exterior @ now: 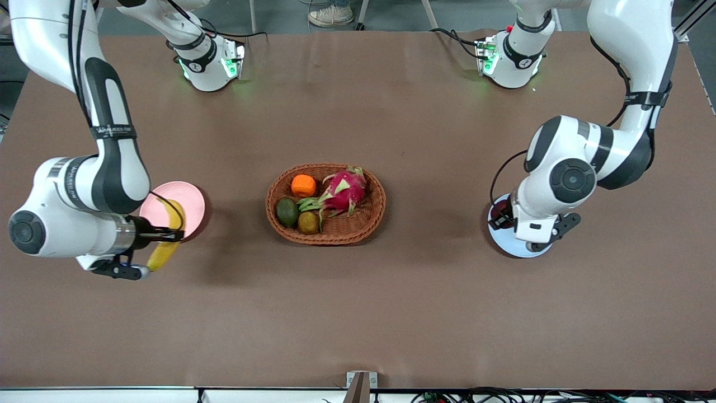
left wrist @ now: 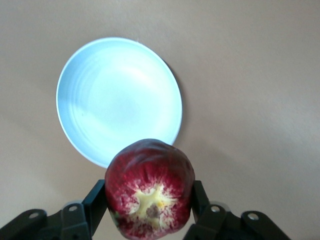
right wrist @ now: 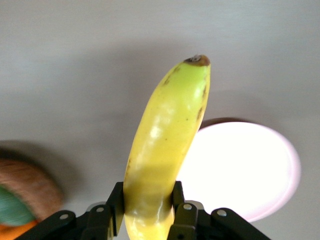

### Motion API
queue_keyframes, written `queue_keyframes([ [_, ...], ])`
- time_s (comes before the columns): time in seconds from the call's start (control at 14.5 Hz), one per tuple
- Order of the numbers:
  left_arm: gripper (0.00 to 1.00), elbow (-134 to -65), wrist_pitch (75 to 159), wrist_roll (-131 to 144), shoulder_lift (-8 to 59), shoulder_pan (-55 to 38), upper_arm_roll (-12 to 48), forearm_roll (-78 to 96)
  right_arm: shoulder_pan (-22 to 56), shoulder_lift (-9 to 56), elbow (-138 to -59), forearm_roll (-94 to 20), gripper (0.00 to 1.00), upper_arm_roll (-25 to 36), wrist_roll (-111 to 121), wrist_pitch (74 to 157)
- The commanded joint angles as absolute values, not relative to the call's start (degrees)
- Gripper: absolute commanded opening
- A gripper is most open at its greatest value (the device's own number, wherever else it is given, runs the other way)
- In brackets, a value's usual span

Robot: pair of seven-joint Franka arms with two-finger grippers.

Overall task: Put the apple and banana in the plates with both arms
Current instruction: 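Carry the apple to the blue plate while the right gripper carries the banana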

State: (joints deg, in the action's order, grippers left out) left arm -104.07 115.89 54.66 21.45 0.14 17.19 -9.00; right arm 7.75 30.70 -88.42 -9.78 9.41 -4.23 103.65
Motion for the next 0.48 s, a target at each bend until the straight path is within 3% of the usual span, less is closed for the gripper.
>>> queue_keyframes([
  [0.0,0.30,-112.5,123.5,52.1,17.6,3.2,17.9,-11.6,5.5,29.5,-92.2,-6.1,0.20,8.3,-4.7,104.9],
  [0.21,0.30,-117.7,133.6,48.8,18.3,7.1,17.9,-12.4,1.2,29.0,-98.3,-5.5,0.20,8.3,2.2,108.9],
  [0.41,0.33,-119.4,137.9,45.1,19.5,10.2,17.9,-12.4,1.3,25.2,-108.7,-5.5,0.20,8.2,2.4,117.8],
])
